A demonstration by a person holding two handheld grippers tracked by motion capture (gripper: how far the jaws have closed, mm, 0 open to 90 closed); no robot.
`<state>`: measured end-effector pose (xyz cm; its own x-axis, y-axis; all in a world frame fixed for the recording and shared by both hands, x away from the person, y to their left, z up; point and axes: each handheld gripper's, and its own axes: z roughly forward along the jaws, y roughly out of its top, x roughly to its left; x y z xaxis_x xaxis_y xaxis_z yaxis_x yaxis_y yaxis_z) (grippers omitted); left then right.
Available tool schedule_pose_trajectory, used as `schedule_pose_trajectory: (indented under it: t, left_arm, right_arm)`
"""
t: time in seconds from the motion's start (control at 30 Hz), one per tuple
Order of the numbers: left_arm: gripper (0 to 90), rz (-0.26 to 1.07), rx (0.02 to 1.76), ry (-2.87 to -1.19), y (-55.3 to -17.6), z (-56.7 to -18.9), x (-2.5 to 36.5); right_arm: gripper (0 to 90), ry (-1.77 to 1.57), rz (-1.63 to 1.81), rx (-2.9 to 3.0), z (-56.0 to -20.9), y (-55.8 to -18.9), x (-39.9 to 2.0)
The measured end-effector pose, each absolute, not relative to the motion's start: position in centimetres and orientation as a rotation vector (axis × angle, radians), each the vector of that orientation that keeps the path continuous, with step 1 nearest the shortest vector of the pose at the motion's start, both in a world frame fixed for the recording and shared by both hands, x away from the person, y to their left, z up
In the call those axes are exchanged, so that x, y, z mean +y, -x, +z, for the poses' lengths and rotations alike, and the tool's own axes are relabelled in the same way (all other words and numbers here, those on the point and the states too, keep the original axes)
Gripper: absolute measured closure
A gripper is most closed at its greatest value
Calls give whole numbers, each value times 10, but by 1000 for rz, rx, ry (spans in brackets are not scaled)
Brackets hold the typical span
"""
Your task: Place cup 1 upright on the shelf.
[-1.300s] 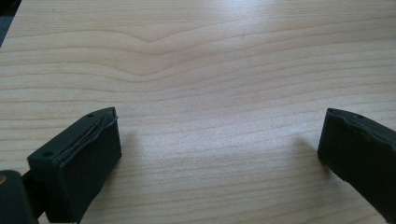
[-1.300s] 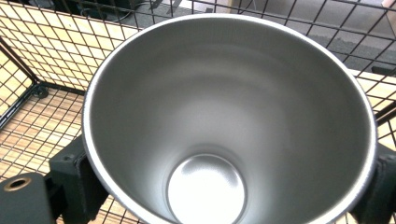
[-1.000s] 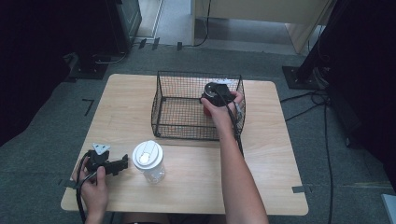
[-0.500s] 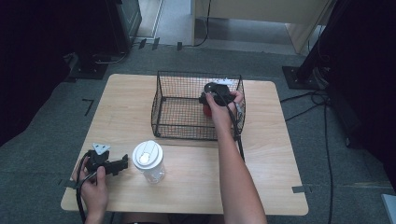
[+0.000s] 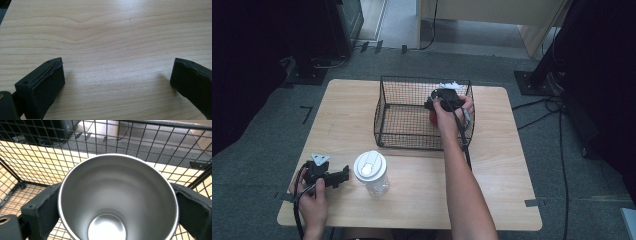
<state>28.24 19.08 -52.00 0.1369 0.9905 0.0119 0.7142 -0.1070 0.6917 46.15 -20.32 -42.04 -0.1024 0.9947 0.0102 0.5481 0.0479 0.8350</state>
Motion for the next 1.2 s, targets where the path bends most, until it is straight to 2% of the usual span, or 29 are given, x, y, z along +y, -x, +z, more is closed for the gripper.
schedule_pose_trajectory:
  t: [0.63,1.2]
  left_arm:
    - [0,669,1632,-1882,-282,-520,191]
    - [0,669,1632,-1882,-282,-520,191]
  right_arm:
    - [44,-1533,983,1685,-395,-457,-202]
    - [58,-1449,1080,1735,-379,-423,-198]
